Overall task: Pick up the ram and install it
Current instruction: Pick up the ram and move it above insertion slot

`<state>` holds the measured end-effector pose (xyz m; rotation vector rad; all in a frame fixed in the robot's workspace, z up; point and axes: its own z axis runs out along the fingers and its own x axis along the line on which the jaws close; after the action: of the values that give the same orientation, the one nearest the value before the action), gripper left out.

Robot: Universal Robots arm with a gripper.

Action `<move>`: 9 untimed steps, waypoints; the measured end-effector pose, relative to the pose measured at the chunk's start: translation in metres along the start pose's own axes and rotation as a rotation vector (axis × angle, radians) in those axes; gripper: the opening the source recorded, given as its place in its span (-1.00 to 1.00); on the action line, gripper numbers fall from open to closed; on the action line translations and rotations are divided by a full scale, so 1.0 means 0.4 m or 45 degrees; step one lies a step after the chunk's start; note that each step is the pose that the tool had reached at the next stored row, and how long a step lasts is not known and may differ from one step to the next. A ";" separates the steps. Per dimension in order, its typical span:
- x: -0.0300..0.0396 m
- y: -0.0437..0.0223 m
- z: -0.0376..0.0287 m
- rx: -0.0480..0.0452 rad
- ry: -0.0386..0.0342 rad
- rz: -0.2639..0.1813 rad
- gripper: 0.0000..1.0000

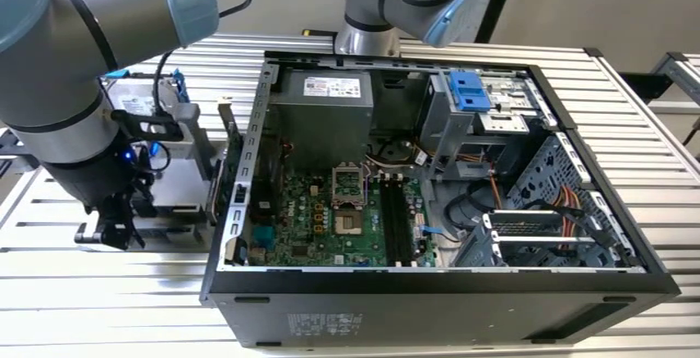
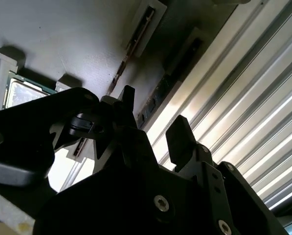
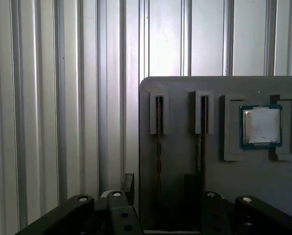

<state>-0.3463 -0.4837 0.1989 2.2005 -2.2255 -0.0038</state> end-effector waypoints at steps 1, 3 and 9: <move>0.000 0.000 0.002 0.000 0.0000 0.000 1.00; 0.000 0.002 0.007 0.000 0.0001 0.000 1.00; 0.000 0.002 0.011 0.000 0.0002 0.000 1.00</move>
<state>-0.3473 -0.4838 0.1945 2.2002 -2.2256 -0.0036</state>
